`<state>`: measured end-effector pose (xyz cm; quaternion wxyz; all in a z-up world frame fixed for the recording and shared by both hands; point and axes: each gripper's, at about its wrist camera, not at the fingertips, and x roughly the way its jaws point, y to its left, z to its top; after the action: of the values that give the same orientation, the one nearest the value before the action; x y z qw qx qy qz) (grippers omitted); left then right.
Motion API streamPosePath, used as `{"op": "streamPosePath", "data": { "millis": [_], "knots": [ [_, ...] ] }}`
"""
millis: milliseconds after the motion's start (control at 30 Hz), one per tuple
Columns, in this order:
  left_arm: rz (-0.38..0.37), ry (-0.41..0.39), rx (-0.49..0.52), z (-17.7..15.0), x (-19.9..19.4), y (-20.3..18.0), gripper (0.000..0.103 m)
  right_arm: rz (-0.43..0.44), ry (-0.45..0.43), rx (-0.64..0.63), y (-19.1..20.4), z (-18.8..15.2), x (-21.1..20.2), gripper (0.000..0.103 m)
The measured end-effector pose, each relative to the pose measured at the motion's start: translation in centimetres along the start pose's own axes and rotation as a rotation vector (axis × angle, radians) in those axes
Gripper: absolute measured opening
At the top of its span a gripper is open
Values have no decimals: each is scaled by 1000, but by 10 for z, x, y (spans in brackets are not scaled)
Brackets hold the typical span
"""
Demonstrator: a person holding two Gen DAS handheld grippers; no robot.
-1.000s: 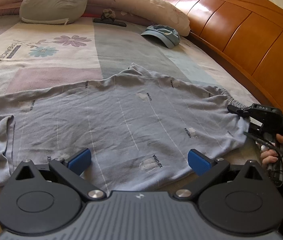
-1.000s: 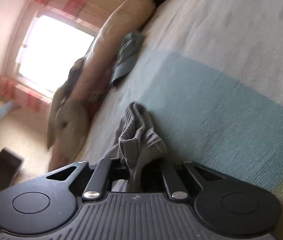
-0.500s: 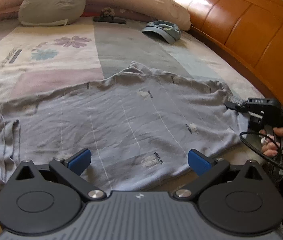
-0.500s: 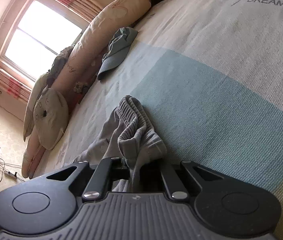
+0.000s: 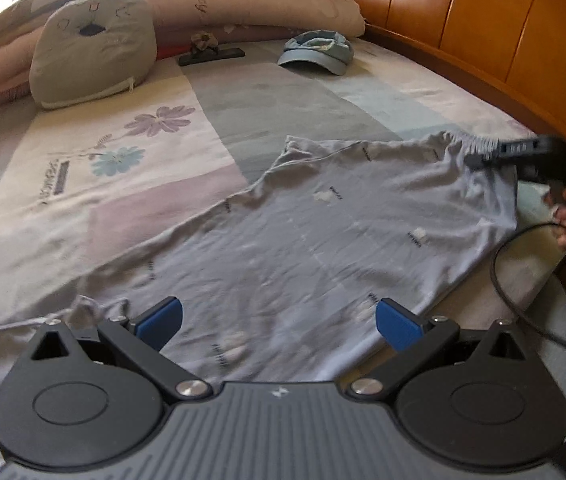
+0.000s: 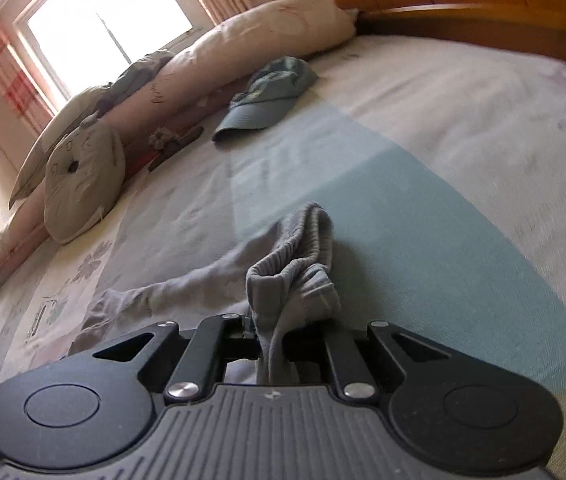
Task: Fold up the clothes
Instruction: 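Lift the waistband with the right tool and carry it over the pants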
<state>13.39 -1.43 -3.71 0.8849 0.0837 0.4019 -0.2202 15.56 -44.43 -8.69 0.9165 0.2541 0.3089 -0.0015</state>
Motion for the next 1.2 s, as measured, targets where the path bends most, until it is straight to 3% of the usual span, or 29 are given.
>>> {"op": "streamPosePath", "data": {
  "millis": [333,633,1200],
  "knots": [
    [-29,-8,67,-12,-24,30,102,28,1,-178,75,1,-19,11],
    [-64,20,95,-29,-44,68,102,63,23,-347,164,-20,-27,11],
    [19,47,56,-67,-86,132,102,193,133,-548,304,-86,-13,11]
  ]
}}
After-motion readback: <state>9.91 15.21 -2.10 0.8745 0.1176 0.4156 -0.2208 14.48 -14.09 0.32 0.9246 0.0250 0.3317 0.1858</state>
